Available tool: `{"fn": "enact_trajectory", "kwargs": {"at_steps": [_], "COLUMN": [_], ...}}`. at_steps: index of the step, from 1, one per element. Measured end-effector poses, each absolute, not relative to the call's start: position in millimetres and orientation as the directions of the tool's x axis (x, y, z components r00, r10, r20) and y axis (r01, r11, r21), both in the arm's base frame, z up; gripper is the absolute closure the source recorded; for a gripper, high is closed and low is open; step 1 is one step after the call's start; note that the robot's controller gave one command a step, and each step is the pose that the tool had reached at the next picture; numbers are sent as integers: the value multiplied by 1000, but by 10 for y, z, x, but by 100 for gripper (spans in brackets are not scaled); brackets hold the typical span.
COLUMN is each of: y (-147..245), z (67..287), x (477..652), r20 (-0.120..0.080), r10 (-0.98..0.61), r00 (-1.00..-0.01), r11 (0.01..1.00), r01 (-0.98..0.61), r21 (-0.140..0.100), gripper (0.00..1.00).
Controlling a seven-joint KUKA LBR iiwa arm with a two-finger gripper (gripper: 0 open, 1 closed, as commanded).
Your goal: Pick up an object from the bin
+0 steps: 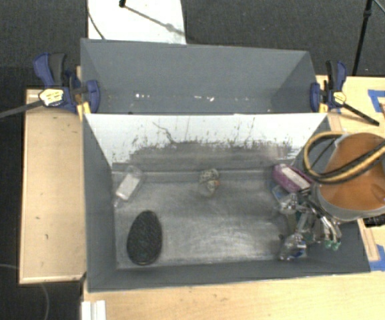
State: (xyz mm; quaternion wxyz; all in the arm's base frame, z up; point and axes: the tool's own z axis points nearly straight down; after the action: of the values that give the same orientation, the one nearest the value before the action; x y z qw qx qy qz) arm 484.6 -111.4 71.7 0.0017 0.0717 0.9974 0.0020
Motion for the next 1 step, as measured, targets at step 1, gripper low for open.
{"fn": "enact_trajectory", "kwargs": {"at_steps": [1], "y": [-1337], "z": [920], "x": [4773], "r20": [-1], "r10": [-106], "r00": [-994], "r11": [994], "r01": [-106], "r21": [5], "gripper": [0]}}
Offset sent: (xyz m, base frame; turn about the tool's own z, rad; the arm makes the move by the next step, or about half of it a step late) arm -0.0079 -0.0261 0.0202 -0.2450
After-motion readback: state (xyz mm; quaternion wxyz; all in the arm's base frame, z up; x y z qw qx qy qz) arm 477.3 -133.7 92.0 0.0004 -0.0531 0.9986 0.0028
